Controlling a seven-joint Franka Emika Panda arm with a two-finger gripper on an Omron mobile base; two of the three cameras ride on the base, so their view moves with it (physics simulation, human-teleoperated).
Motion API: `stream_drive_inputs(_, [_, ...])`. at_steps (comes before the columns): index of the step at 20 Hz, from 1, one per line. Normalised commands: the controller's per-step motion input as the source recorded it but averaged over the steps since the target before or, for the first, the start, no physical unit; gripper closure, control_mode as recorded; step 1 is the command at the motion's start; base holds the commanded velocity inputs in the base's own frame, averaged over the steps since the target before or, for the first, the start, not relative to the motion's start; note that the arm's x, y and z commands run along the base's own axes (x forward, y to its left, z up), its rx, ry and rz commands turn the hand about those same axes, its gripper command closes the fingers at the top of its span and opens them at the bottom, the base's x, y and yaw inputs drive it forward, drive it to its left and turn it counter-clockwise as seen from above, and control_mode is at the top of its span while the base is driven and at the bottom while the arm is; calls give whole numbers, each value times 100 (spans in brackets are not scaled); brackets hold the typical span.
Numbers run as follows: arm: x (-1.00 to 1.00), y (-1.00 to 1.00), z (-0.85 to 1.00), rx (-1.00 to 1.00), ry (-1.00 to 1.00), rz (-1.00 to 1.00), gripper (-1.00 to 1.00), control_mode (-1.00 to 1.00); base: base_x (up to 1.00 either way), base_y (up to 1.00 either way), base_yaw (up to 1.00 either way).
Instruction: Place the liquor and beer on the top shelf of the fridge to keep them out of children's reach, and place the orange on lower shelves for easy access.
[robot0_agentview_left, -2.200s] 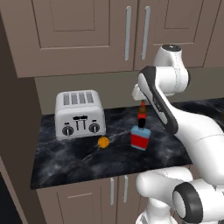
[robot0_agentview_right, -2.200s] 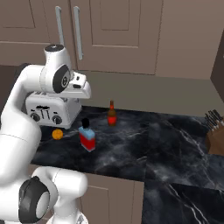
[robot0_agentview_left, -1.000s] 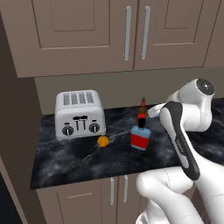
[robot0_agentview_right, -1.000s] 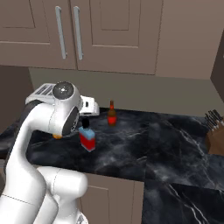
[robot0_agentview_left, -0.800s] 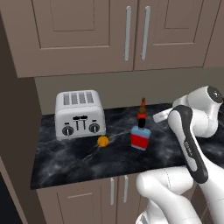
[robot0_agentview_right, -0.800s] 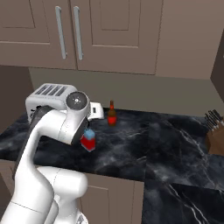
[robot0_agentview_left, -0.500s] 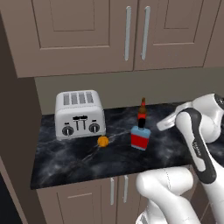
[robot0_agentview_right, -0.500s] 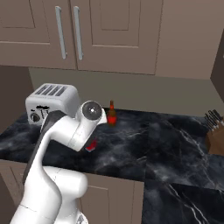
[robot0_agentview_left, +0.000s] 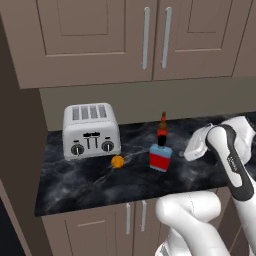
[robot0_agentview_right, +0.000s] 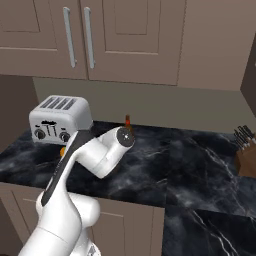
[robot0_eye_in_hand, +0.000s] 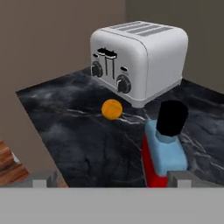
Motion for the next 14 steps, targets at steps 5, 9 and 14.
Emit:
stream_drive_inputs(5, [21, 0, -34, 0, -5, 12, -100, -100, 0, 0, 0])
stream_drive_inputs(9, [24, 2, -21, 2, -3, 6, -100, -100, 0, 0, 0])
stream_drive_inputs(14, [27, 6, -13, 3, -1, 5, -100, -100, 0, 0, 0])
